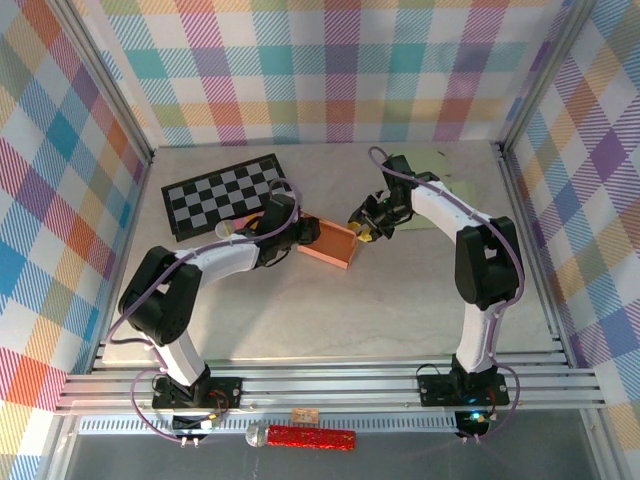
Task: Fold the paper box
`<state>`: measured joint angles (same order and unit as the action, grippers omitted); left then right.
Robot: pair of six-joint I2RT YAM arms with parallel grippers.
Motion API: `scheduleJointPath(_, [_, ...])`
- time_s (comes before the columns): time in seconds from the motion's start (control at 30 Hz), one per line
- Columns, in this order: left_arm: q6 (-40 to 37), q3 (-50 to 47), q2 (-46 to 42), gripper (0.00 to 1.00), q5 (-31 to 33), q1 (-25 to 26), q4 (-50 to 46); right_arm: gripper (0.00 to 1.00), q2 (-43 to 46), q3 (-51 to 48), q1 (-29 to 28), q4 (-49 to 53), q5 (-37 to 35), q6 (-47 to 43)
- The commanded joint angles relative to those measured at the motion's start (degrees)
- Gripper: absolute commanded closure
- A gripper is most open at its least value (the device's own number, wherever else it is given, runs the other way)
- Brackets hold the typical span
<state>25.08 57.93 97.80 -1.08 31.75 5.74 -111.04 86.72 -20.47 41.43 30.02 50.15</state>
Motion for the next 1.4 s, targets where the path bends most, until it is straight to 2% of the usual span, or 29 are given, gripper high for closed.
scheduleJointPath(0.0, [2.21,-1.57,-2.85,0.51,-2.28,0.10,-1.05,0.68,1.43,-0.68,-0.87,-0.46,-0.84,-1.15])
scheduleJointPath(0.2, [4.51,-3.52,-5.34,0.43,-4.12,0.07,-2.13,0.68,1.53,-0.87,-1.32,-0.03,-1.71,-1.46])
scheduleJointPath(0.27, [5.79,-4.74,-6.57,0.32,-5.51,0.07,-1.92,0.68,1.62,-0.88,-1.41,0.06,-1.90,-1.55])
scheduleJointPath(0.3, [6.41,-5.25,-7.10,0.30,-6.30,0.07,-1.97,0.68,1.62,-0.87,-1.42,0.07,-1.98,-1.55])
scheduleJointPath(0.57, [13.83,-11.46,-14.26,0.29,-9.42,0.07,-2.74,0.68,1.27,-0.89,-1.67,0.19,-2.28,-1.80])
scheduleJointPath(0.73, [19.03,-11.09,-19.24,0.30,-11.90,0.09,-6.94,0.68,0.92,-0.89,-1.86,0.30,-2.50,-2.07])
scheduleJointPath(0.93, [18.57,-1.03,-23.24,0.31,-11.27,-1.11,-24.94,0.68,0.66,-0.75,-1.86,0.97,-3.19,-2.93])
scheduleJointPath(1.07, [14.41,9.68,-20.83,0.31,-8.34,-5.50,-40.45,0.66,0.57,-0.13,-1.86,2.18,-4.14,-4.09])
scheduleJointPath(1.13, [11.59,15.00,-17.28,0.30,-9.19,-8.66,-45.43,0.65,0.39,0.04,-1.86,2.64,-4.24,-4.51])
scheduleJointPath(1.27, [6.73,23.34,-8.21,0.29,-13.11,-13.25,-47.68,0.61,-0.05,0.13,-1.94,3.00,-4.23,-5.28])
scheduleJointPath(1.37, [3.65,29.38,-1.03,0.29,-15.53,-14.59,-47.57,0.58,-0.49,0.24,-1.94,3.09,-4.36,-5.86])
